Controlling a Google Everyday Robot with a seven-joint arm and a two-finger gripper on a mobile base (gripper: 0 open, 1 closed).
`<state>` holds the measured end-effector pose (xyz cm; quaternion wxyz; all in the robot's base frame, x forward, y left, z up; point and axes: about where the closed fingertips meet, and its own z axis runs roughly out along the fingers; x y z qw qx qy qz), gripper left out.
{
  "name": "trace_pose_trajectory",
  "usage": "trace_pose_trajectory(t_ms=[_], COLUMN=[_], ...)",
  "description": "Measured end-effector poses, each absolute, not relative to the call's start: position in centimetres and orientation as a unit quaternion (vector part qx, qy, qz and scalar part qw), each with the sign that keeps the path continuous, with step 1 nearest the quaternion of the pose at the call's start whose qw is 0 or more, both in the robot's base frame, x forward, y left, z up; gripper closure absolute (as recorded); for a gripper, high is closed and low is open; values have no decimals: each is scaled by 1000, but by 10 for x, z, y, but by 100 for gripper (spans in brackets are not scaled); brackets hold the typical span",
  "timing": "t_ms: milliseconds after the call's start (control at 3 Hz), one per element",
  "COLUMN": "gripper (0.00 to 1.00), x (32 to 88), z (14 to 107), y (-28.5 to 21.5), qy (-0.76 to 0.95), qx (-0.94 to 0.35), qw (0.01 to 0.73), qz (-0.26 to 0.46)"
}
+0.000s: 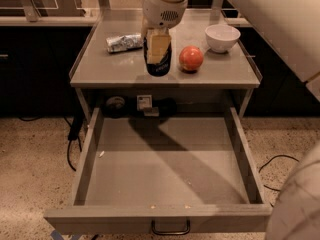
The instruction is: Pick pepsi can from top drawer and place on counter
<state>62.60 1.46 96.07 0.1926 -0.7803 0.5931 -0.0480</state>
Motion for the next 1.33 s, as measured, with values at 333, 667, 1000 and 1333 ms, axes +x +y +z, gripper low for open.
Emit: trace_pose_trajectory(t_ms=[333,667,1000,1333], gripper=[100,100,100,100], x=[638,661,687,705], z=[956,945,936,926], y=[20,34,51,64], qy=[592,578,561,548], qx=[-780,-790,-802,-810], qw=[198,200,205,208], qz=[-43,-34,-22,-7])
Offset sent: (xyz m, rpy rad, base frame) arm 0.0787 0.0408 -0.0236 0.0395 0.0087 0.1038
